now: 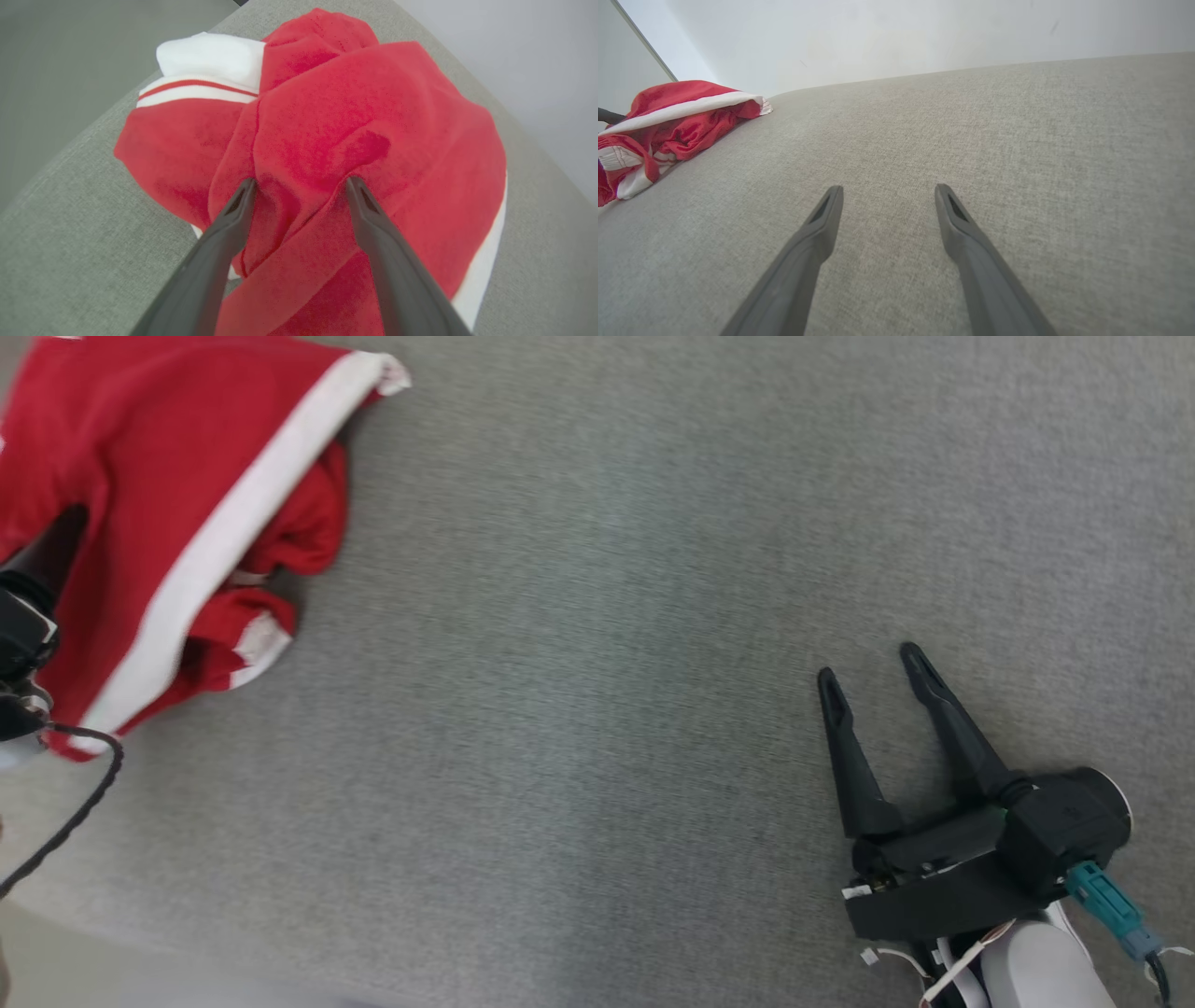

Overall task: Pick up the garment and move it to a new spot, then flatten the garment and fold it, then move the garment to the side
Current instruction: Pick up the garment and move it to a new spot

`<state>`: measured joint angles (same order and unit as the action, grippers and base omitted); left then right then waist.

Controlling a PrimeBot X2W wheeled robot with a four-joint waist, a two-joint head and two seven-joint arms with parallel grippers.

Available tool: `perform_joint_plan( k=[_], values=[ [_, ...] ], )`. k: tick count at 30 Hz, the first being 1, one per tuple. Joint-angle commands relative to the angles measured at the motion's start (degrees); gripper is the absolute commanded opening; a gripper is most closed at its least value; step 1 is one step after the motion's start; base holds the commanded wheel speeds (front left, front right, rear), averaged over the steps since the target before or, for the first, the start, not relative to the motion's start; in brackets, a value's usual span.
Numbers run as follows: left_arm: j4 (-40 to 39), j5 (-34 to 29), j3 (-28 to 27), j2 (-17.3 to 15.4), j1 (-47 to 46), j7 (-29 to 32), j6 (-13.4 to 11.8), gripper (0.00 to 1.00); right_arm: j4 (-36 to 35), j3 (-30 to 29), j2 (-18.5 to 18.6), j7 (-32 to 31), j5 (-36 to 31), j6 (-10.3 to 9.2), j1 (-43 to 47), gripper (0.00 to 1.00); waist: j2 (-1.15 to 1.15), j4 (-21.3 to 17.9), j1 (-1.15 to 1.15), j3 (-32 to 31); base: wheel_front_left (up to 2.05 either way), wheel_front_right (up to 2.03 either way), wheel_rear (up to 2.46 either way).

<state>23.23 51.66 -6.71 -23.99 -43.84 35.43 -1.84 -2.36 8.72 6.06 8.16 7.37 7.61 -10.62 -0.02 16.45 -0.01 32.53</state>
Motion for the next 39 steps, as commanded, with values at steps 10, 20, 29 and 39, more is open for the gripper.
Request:
perform_joint_plan(
  k=[10,20,29,39],
  values=[
    [-2.9,-1.2,0.0,-1.5,2.0,0.8,-1.9,0.47,7.0,-1.9,1.1,0.2,1.4,-0.48,0.2,1.00,0.02,-4.5,0.01,4.1,0.00,0.00,0.00],
    [-7.4,-2.7,-0.7,-3.4,2.3,-1.9,-1.8,0.00,9.9,-0.3,-0.4,2.5,2.8,-0.51,-0.9,1.00,0.02,-4.6,0.01,0.3,0.00,0.00,0.00],
    [-13.1,-4.9,-1.9,-5.3,-0.1,-5.9,-2.2,0.00,13.0,1.2,-2.2,5.2,4.4,-0.25,-0.8,1.00,0.02,-4.7,0.01,-7.1,0.00,0.00,0.00],
    [-17.0,-7.8,2.6,-4.2,-6.5,-8.0,-0.9,0.00,15.9,2.2,-3.2,7.0,7.4,-0.19,0.4,1.00,0.02,-9.1,0.01,-18.1,0.00,0.00,0.00]
  ],
)
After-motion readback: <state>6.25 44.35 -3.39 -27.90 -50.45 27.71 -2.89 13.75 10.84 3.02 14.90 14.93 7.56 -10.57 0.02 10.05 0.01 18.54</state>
